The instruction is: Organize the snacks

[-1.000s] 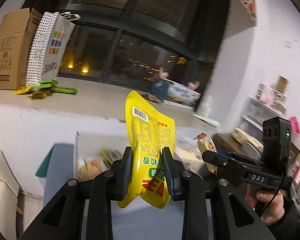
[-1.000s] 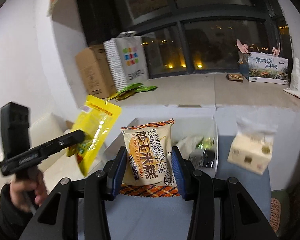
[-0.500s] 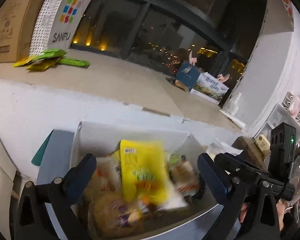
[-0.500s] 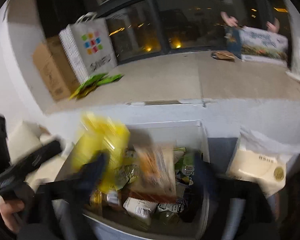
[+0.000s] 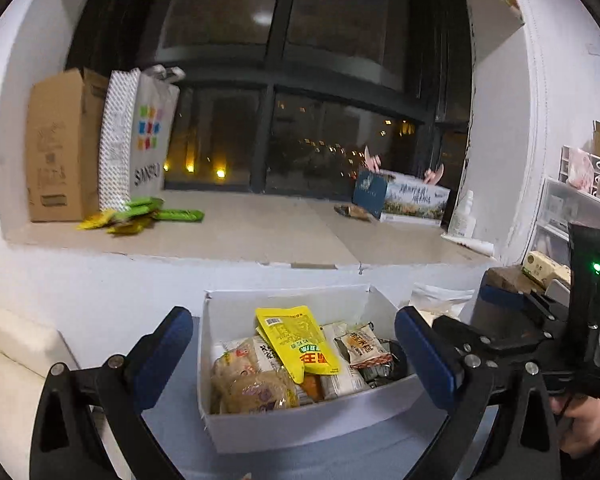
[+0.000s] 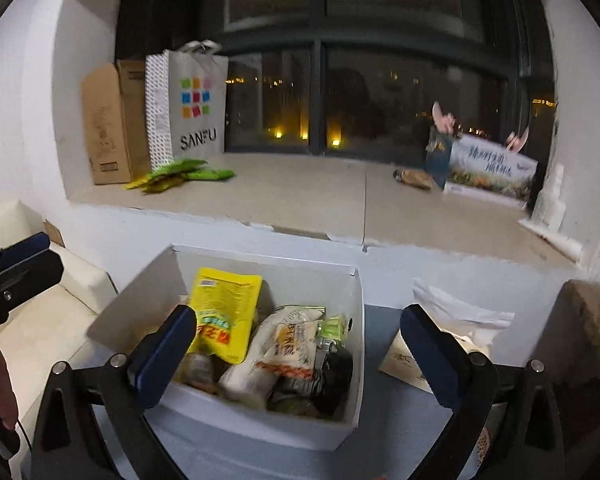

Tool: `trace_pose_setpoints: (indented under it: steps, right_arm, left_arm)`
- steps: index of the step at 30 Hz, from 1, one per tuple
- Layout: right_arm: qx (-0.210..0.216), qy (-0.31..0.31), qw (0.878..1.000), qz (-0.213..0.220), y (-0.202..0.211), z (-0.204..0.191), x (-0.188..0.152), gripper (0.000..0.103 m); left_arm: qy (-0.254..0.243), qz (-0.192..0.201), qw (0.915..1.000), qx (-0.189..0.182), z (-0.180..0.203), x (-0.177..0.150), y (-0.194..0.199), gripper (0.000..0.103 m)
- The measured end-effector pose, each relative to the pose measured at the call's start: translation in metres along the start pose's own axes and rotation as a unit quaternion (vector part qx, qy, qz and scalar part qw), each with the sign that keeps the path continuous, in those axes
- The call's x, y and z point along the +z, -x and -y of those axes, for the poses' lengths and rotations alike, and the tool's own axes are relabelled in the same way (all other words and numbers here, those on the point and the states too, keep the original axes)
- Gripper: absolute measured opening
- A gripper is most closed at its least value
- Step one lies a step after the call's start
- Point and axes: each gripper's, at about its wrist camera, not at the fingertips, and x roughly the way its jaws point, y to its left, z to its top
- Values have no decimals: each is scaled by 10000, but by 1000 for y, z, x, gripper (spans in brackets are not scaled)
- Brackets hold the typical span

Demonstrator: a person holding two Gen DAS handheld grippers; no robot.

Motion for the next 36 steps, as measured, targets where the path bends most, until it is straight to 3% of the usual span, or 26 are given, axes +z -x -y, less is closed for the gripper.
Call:
trace_pose_setpoints:
  steps: [3,5,12,18,21,27,36]
  right_arm:
    - [214,-27,9996,189,30,-6,-9,103]
    - [281,-157,9992,241,50,-4,-15,103]
    - [807,-260,9958,350,121,0,-40,103]
    - [979,-374,9932,509,180,-3,-65,103]
    - [977,-510,9918,650,205,-3,-81,103]
    - [863,-280,9947,488,228,-13,-102,103]
    - [916,-356,9942,427,225,-14,-108,103]
  left_arm:
    - [-118,249,9996,-110,5,-9,38,103]
    - [-182,144,9992,-333,8,-13,55,103]
    - [-197,-165,9981,-559,23,-27,112,103]
    - [-87,-152,9982,-575,31,-49,155,103]
    - [137,-324,9960,-823,29,-63,170,103]
    - [40,-347,9965,-765,37,-68,184,103]
    - [-146,-396,9967,-691,43,-64,180,103]
